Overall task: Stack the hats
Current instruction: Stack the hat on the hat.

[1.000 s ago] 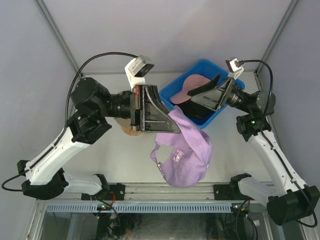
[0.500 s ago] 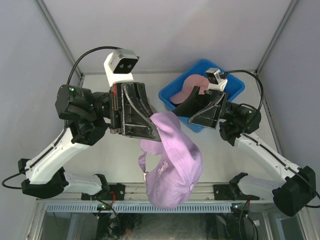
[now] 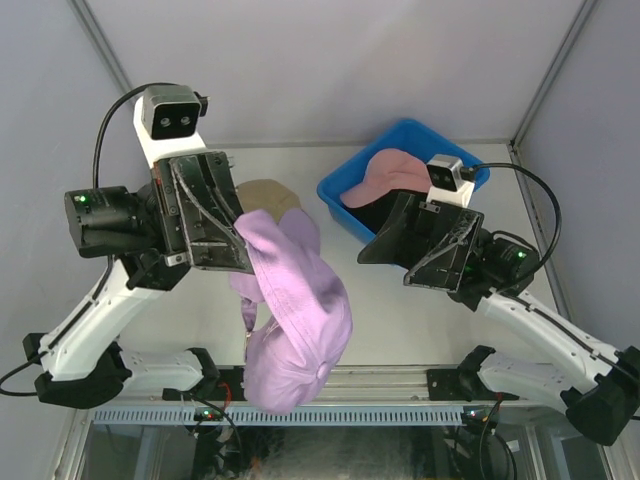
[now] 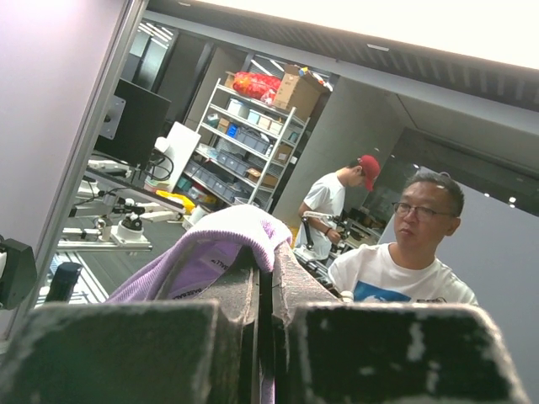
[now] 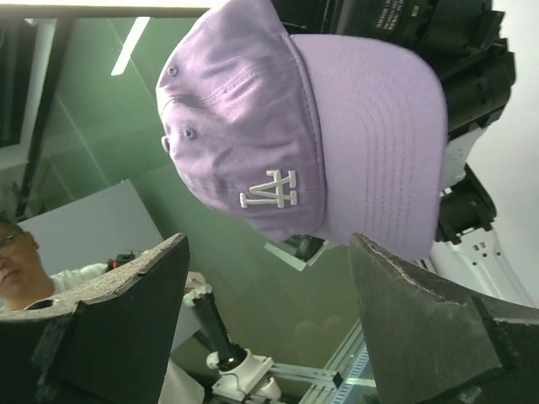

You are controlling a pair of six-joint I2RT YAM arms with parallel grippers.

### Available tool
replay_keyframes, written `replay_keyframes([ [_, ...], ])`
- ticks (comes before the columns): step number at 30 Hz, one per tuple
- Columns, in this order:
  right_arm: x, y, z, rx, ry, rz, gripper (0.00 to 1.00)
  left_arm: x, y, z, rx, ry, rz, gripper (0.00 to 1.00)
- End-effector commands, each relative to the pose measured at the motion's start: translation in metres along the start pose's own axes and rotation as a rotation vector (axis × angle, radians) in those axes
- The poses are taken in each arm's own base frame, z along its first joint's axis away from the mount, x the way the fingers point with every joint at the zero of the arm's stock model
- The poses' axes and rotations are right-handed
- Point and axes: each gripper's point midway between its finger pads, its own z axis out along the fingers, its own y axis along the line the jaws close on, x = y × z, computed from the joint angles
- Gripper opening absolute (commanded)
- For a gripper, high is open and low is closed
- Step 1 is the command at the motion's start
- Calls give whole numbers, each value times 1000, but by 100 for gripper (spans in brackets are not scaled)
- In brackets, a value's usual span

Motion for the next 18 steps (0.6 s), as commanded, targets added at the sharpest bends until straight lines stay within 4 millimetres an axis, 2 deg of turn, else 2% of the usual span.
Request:
replay_keyframes([
  [1, -3, -16, -2, 94, -38, -87, 78, -4, -24, 1, 66, -6, 27, 0],
  [7, -11, -44, 4, 173, -14, -138, 81, -3, -30, 1, 79, -19, 19, 0],
  [12, -18, -65, 15, 156, -2, -136, 83, -6, -31, 7, 102, -22, 11, 0],
  [15, -21, -67, 24, 96, -6, -118, 83, -7, -30, 10, 110, -25, 10, 0],
  [18, -23, -55, 32, -9, -13, -95, 83, -8, -30, 11, 113, -31, 13, 0],
])
